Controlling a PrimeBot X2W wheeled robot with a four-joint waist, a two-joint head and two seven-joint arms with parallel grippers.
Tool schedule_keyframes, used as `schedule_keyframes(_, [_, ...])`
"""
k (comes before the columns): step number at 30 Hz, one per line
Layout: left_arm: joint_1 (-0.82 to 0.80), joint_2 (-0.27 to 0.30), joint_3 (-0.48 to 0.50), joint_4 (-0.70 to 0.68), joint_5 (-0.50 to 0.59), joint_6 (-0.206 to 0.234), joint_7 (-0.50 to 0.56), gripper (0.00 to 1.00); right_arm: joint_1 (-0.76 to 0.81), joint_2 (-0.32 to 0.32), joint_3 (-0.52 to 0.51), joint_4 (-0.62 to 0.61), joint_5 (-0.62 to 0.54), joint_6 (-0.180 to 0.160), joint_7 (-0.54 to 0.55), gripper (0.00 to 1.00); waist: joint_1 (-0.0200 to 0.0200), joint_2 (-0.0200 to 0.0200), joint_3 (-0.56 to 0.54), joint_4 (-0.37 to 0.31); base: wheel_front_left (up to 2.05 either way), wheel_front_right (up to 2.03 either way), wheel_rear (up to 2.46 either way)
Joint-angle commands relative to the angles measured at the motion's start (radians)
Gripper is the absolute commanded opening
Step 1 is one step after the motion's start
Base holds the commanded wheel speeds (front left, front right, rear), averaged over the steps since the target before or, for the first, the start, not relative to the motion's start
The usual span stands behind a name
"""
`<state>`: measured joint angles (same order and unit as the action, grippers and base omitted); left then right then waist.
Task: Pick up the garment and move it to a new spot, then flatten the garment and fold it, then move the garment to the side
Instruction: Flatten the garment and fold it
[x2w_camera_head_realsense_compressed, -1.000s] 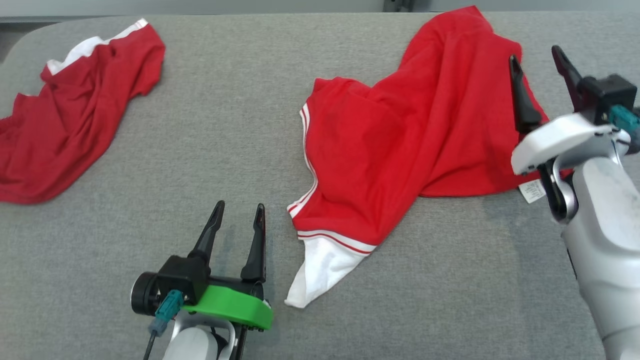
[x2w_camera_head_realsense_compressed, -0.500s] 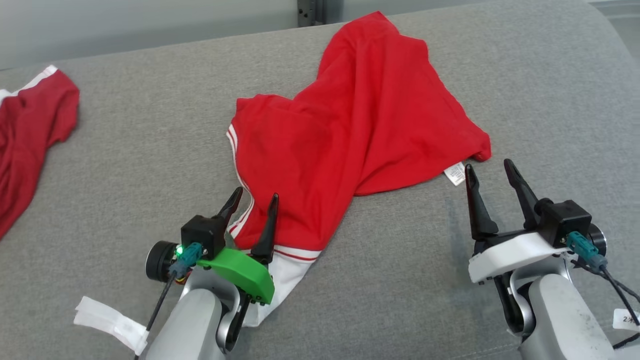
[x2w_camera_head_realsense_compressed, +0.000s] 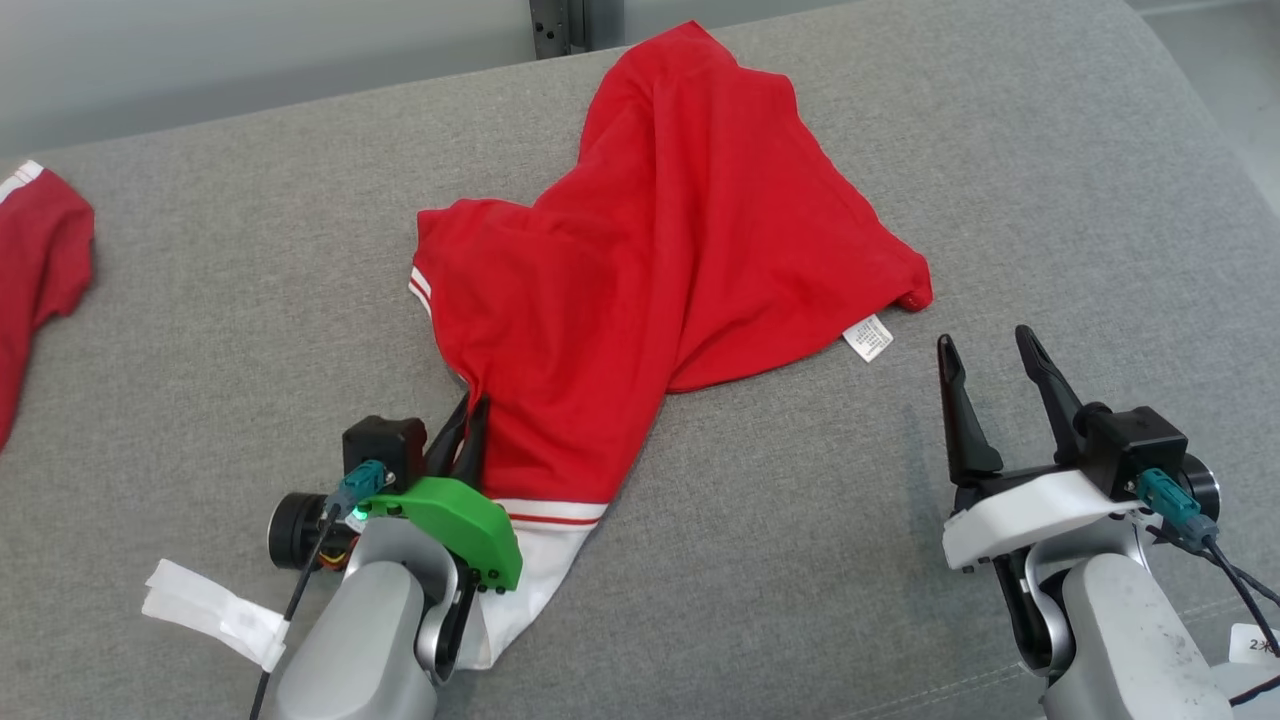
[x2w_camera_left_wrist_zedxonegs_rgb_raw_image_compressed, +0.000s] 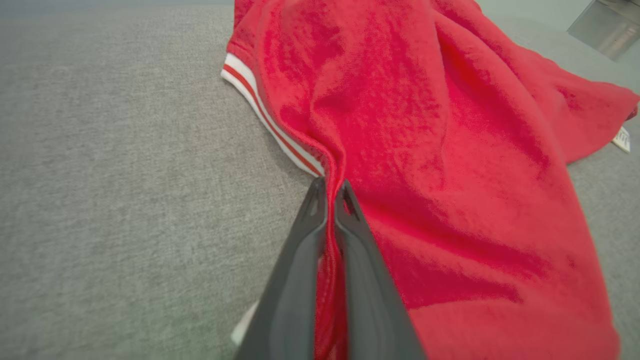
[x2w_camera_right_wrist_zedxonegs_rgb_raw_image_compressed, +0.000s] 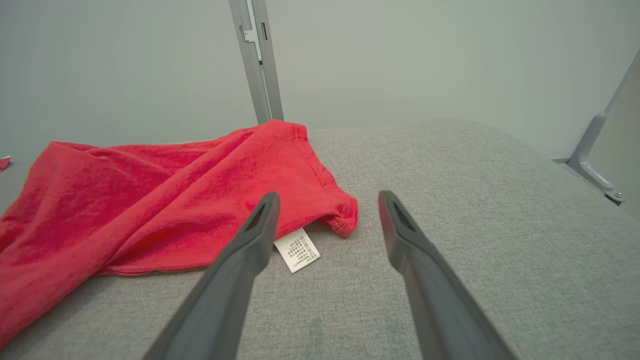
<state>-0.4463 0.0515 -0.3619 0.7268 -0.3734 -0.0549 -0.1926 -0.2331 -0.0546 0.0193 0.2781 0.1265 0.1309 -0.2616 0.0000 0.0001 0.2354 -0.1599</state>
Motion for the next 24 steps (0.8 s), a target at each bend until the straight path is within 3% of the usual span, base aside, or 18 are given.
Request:
schedule_keyframes(1, [-0.026, 0.002, 0.003, -0.015, -0.003, 0.010, -0.024, 0.00, 0.011, 0.000, -0.006, -0.008, -0.005, 0.000, -0.003, 1.00, 0.0000, -0.0001, -0.005, 0.008, 0.00, 0.00, 0.00])
schedule_keyframes(13, [-0.113, 0.076, 0.026, -0.189, 0.068, 0.043, -0.071, 0.00, 0.021, 0.002, -0.017, -0.034, -0.021, 0.000, -0.004, 1.00, 0.0000, -0.0001, 0.002, 0.027, 0.00, 0.00, 0.00])
schedule_keyframes(24, [-0.282, 0.183, 0.096, -0.051, 0.082, 0.079, -0.069, 0.00, -0.031, 0.003, -0.006, -0.049, -0.004, 0.000, -0.004, 1.00, 0.0000, -0.0001, 0.106, -0.049, 0.00, 0.00, 0.00])
